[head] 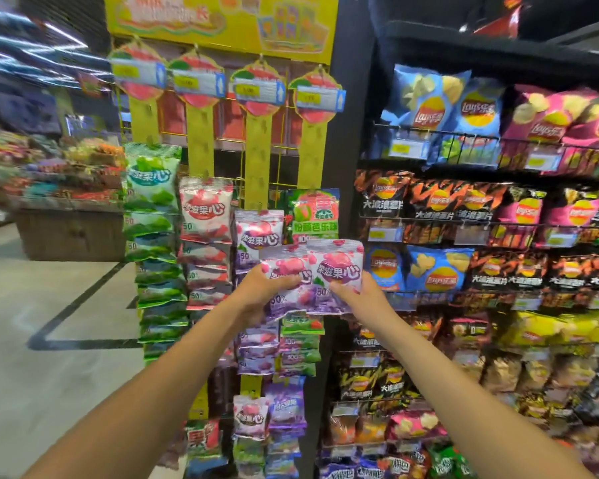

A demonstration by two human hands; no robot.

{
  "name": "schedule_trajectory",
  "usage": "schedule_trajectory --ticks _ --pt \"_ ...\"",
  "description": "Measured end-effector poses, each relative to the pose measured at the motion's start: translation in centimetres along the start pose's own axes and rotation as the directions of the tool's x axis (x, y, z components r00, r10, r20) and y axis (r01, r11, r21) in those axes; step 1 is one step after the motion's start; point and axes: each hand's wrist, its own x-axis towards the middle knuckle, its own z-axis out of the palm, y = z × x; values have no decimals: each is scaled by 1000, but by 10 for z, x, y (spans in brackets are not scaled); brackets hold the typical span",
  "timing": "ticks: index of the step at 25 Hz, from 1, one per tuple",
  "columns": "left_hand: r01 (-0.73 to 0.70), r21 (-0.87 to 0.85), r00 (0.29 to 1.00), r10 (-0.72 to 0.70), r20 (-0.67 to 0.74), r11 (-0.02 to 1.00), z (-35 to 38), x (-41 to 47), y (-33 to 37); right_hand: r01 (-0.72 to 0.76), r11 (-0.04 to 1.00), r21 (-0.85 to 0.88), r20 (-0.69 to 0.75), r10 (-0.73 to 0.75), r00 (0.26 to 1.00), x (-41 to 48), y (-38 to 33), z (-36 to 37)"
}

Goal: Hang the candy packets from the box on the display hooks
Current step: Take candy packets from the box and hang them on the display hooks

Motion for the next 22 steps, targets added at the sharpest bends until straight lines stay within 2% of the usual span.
schedule_trajectory --ticks 4,15,22 --pt "-8 48 999 9 -32 999 -50 1 6 0 1000 10 22 0 1000 15 -8 47" --pt "-85 -28 996 84 -42 996 -120 -1 13 -29 1000 7 -15 29 999 56 -28 108" --pt "-78 -23 997 78 24 997 -141 3 13 95 995 42 -122 -89 989 108 -97 116"
